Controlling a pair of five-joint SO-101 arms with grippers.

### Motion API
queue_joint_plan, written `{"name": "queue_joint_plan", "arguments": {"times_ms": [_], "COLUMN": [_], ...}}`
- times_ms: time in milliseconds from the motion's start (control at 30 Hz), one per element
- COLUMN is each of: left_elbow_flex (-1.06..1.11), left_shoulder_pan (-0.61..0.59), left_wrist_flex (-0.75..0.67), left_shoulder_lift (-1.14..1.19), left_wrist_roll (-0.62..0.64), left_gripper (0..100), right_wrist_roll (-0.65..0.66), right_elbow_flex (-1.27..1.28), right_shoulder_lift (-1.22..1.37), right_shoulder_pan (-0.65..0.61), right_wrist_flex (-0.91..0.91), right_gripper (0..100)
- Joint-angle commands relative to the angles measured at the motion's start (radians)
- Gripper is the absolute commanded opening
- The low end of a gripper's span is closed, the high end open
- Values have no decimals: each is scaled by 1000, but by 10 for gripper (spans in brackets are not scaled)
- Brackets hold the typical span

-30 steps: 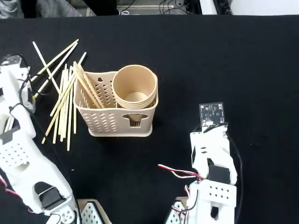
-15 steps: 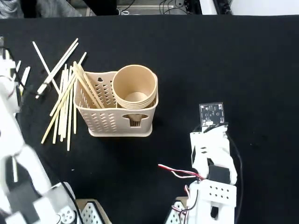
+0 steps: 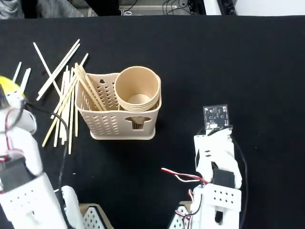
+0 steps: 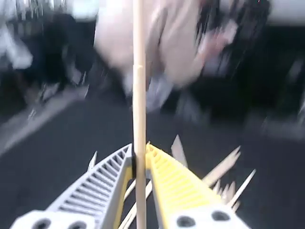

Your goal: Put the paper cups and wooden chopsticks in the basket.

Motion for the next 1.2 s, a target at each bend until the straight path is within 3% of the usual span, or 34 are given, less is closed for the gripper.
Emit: {"name": "queue_joint_plan", "arguments": {"times_ms": [0,267,433,567,733,1033,1167], "left_elbow_flex": [4,-61,-289,-344,-239,85,148], "left_shoulder_pan": [108,340,456,549,607,604,604], "left_wrist_flex": [-143,-420,-258,-106,-84,-259,-242], "left_shoulder_lift": [-121,-158,-64,17,60,32,-9], "left_wrist_roll": [137,184,187,187,187,187,181], "left_gripper": [28,28,28,28,29,29,30], "right_wrist_roll": [-5,-5,-5,-5,-5,-5,-5], "right_elbow_flex": [-7,-7,-7,-7,-7,-7,-7], "right_shoulder_lift": [-15,-15,-15,-15,-15,-15,-15], "right_shoulder_pan": [6,6,6,6,6,6,6], "right_wrist_flex": [-12,-12,-15,-15,-15,-15,-15], "right_gripper": [12,12,12,12,12,12,12]}}
